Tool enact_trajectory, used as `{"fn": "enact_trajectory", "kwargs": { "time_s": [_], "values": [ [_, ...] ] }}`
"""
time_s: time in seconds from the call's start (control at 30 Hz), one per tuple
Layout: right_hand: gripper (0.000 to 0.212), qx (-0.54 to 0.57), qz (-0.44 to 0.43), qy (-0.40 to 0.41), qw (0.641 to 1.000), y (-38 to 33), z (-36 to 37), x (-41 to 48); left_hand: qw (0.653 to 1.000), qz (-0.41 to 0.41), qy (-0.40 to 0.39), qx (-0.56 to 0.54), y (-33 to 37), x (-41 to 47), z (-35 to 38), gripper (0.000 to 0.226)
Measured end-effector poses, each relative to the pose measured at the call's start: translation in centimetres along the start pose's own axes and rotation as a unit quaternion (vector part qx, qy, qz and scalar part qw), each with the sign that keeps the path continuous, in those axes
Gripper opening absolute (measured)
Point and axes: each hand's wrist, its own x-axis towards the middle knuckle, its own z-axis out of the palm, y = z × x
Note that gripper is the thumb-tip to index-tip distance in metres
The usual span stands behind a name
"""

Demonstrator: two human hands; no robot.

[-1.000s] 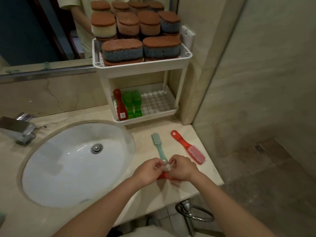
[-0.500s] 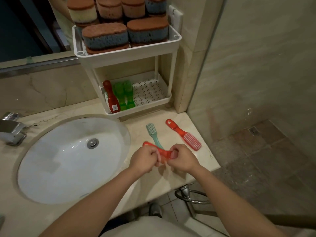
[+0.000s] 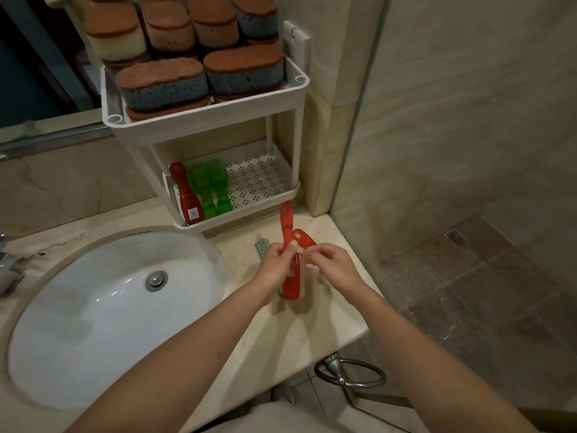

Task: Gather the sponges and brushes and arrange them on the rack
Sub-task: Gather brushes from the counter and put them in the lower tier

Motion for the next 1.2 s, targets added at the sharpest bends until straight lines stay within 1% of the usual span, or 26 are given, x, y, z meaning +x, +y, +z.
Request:
{"fn": "enact_trajectory", "kwargs": {
  "time_s": [0.03, 0.07, 0.1, 0.17, 0.2, 0.27, 0.33, 0.43, 0.47, 0.5, 0.53, 0.57, 0.63, 0.67, 0.7, 0.73, 0.8, 0.9, 1.03, 1.1, 1.2],
  "values": [
    [0.010, -0.060, -0.013, 0.045, 0.997, 0.1, -0.3, 0.5, 1.000, -0.003, -0.002, -0.004, 0.2, 0.1, 0.0, 0.028],
    [0.015, -0.140, -0.020, 0.079, 0.987, 0.3, -0.6, 1.0, 1.000, -0.007, -0.010, -0.015, 0.3, 0.1, 0.1, 0.025],
    [0.022, -0.225, -0.022, 0.098, 0.969, 0.5, -0.9, 1.3, 0.999, -0.009, -0.020, -0.030, 0.4, 0.2, 0.2, 0.024],
    [0.039, -0.358, -0.010, 0.094, 0.929, 0.9, -1.5, 1.7, 0.998, -0.019, -0.024, -0.054, 0.5, 0.4, 0.3, 0.022],
    [0.046, -0.397, 0.001, 0.078, 0.915, 1.1, -1.6, 1.8, 0.998, -0.028, -0.018, -0.060, 0.5, 0.5, 0.3, 0.021],
    [0.055, -0.438, 0.022, 0.045, 0.897, 1.5, -1.5, 2.0, 0.997, -0.043, -0.006, -0.061, 0.6, 0.8, 0.2, 0.023],
    [0.057, -0.474, 0.037, 0.030, 0.879, 1.9, -1.3, 2.1, 0.997, -0.053, -0.001, -0.058, 0.6, 0.9, 0.1, 0.024],
    [0.046, -0.538, 0.004, 0.032, 0.842, 2.7, -1.1, 1.9, 0.996, -0.059, 0.005, -0.060, 0.6, 0.8, -0.2, 0.023],
    [0.042, -0.547, -0.010, 0.030, 0.836, 2.9, -1.1, 1.8, 0.996, -0.057, 0.008, -0.061, 0.6, 0.8, -0.3, 0.021],
    [0.039, -0.544, -0.019, 0.025, 0.838, 3.1, -1.0, 1.7, 0.997, -0.054, 0.013, -0.062, 0.7, 0.8, -0.4, 0.019],
    [0.036, -0.523, -0.022, 0.026, 0.852, 3.1, -1.0, 1.7, 0.997, -0.050, 0.020, -0.060, 0.7, 0.8, -0.6, 0.016],
    [0.033, -0.479, -0.019, 0.036, 0.877, 3.1, -0.9, 1.7, 0.997, -0.046, 0.028, -0.058, 0.7, 0.8, -0.7, 0.014],
    [0.023, -0.315, 0.004, 0.066, 0.947, 2.5, -0.3, 1.6, 0.996, -0.033, 0.044, -0.063, 0.7, 0.7, -1.0, 0.013],
    [0.018, -0.212, 0.017, 0.069, 0.975, 1.9, 0.2, 1.5, 0.996, -0.026, 0.053, -0.066, 0.7, 0.7, -1.2, 0.014],
    [0.014, -0.113, 0.030, 0.061, 0.991, 1.4, 0.7, 1.4, 0.996, -0.018, 0.064, -0.066, 0.7, 0.6, -1.4, 0.016],
    [0.010, -0.037, 0.039, 0.048, 0.997, 0.8, 1.2, 1.3, 0.995, -0.010, 0.073, -0.065, 0.7, 0.5, -1.6, 0.017],
    [0.011, 0.046, 0.052, 0.005, 0.998, -0.6, 2.1, 1.1, 0.995, 0.007, 0.081, -0.065, 0.8, 0.3, -2.1, 0.022],
    [0.018, 0.100, 0.073, -0.054, 0.991, -2.5, 3.6, 0.7, 0.993, 0.040, 0.086, -0.069, 1.4, -0.2, -3.0, 0.022],
    [0.018, 0.096, 0.067, -0.088, 0.989, -4.2, 4.9, 0.5, 0.991, 0.060, 0.099, -0.063, 2.4, -0.7, -5.0, 0.024],
    [0.019, 0.077, 0.057, -0.085, 0.992, -4.9, 5.6, 0.6, 0.989, 0.076, 0.111, -0.067, 2.8, -0.9, -6.1, 0.025],
    [0.022, 0.047, 0.026, -0.065, 0.996, -5.5, 6.5, 0.7, 0.981, 0.106, 0.151, -0.066, 3.6, -0.9, -7.4, 0.023]
  ]
}}
